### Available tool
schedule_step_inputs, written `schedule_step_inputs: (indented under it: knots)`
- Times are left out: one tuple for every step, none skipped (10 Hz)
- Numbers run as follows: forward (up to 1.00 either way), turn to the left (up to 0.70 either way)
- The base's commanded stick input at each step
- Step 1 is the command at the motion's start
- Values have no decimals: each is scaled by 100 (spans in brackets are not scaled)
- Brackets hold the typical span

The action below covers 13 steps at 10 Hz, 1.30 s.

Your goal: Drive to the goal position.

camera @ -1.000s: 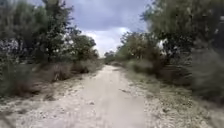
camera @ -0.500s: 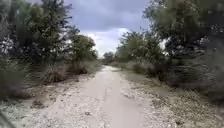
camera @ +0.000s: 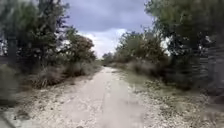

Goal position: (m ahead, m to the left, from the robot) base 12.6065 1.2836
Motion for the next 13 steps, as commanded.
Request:
schedule_step_inputs:
  knots:
    - [50,1]
    - [50,1]
    - [50,1]
    - [50,1]
    - [50,1]
    - [50,1]
    - [50,1]
    - [50,1]
    - [50,1]
    - [50,1]
    - [50,1]
    - [50,1]
    - [50,1]
